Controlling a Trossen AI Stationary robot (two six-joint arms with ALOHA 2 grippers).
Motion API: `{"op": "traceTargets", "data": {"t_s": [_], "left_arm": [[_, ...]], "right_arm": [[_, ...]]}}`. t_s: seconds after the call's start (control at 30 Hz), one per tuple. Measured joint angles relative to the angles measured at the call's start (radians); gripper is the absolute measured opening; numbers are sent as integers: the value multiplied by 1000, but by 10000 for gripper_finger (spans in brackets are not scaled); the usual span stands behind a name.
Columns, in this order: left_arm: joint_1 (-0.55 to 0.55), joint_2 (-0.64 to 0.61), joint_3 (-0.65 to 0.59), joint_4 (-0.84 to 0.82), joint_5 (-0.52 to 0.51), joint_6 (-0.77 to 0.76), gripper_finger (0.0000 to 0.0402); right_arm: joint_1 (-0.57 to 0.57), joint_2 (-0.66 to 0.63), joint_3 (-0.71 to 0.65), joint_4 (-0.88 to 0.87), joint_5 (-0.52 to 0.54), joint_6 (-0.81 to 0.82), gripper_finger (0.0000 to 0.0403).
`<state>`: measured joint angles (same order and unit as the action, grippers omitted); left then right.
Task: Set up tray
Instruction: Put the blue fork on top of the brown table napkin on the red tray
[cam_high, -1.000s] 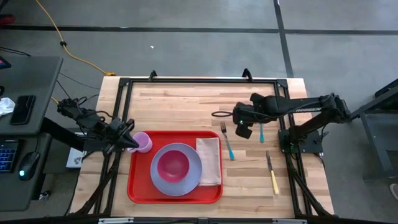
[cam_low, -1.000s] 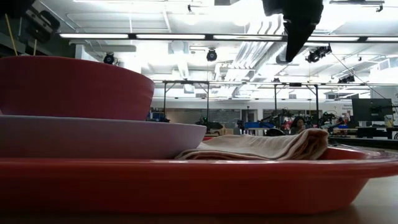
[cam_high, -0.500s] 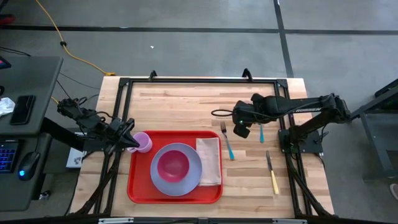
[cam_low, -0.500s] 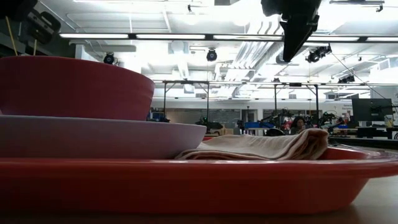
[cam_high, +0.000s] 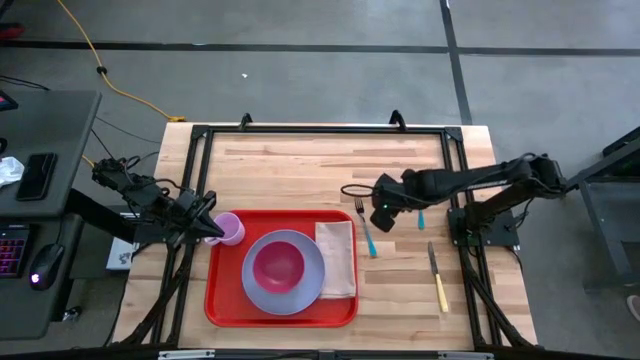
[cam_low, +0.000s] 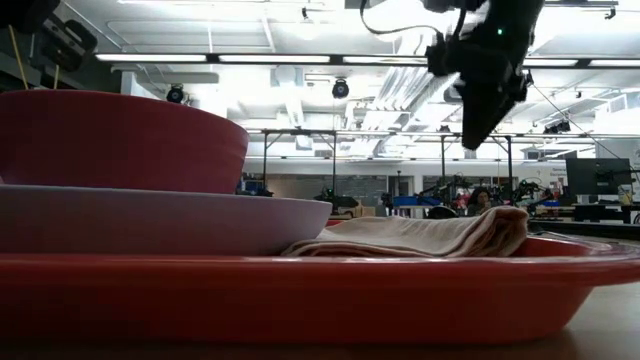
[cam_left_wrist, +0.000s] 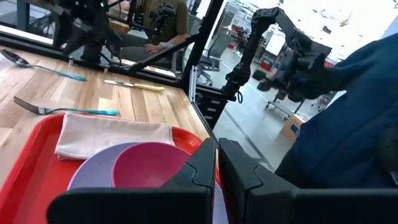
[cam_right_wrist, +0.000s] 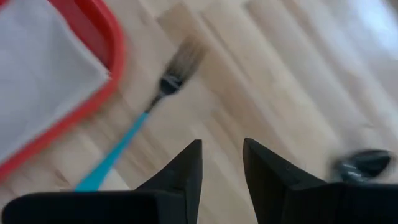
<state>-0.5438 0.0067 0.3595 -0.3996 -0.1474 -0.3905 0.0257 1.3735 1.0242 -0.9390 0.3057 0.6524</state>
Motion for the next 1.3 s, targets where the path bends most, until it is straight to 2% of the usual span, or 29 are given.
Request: {"op": "traceTargets", "data": {"t_s": [0.2,0.57,0.9,1.3], "left_arm": [[0,0,0,0,0,-19,49],[0,0,0,0,0,-44,49],[0,0,0,-10,0,-35,49],[0,0,0,-14,-2,-34,49]], "right_arm": [[0,0,-73,202,-91,4,110],[8,16,-93,329,-144,74,147],[8,99,-93,358,-176,140,184],[-7,224,-93,393,-199,178,191]]}}
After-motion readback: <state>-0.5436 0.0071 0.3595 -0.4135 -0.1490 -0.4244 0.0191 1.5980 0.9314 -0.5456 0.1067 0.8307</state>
